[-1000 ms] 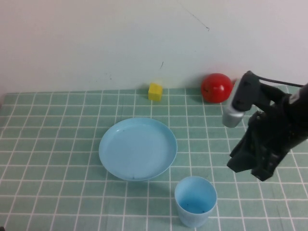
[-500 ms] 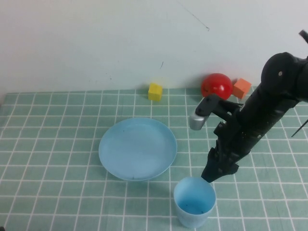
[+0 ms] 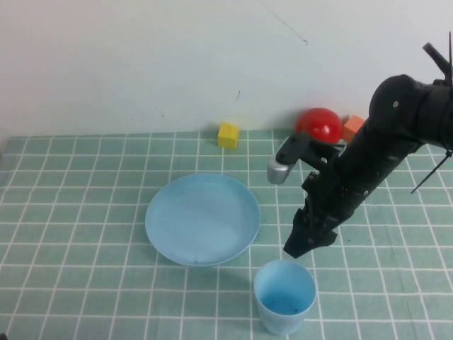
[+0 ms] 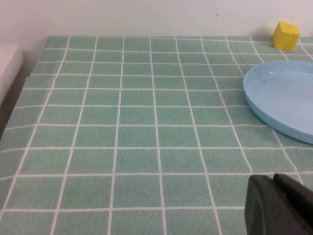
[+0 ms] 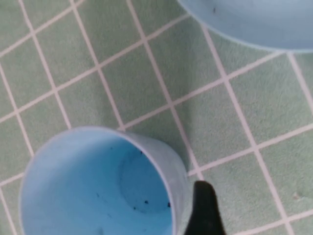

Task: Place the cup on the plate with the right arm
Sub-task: Pick up the cup from the table

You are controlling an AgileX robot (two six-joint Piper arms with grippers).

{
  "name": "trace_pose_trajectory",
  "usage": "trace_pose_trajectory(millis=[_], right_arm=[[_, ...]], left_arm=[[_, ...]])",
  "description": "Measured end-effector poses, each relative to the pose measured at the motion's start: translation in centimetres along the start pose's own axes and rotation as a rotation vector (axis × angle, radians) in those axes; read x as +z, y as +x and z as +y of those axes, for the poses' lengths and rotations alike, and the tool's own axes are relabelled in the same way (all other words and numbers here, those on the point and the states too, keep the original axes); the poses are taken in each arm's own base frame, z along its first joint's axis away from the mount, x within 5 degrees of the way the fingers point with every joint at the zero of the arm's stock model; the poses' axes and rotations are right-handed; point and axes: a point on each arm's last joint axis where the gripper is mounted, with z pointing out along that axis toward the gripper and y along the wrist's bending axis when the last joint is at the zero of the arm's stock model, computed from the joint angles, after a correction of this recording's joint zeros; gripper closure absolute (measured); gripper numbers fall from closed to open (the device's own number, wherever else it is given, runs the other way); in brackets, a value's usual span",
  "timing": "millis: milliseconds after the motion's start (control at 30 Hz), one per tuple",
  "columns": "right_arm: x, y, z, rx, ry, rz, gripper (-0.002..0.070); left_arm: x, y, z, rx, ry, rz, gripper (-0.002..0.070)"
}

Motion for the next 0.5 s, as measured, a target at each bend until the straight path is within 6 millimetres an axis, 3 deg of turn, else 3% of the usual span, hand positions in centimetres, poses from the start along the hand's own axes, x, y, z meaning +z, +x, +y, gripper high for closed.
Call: trace_pose_trajectory(millis=[300,500], right_arm=[[-4.5,-3.0,0.6,-0.096,-0.03,-0.004,0.0207],[-4.7,-3.1,0.7,-0.115,-0.014,0.028,0.0207]], left_arm=[[0.0,0.0,0.0,0.0,0.0,0.0,0.0678],[0.0,0.0,0.0,0.0,0.0,0.0,0.0678]])
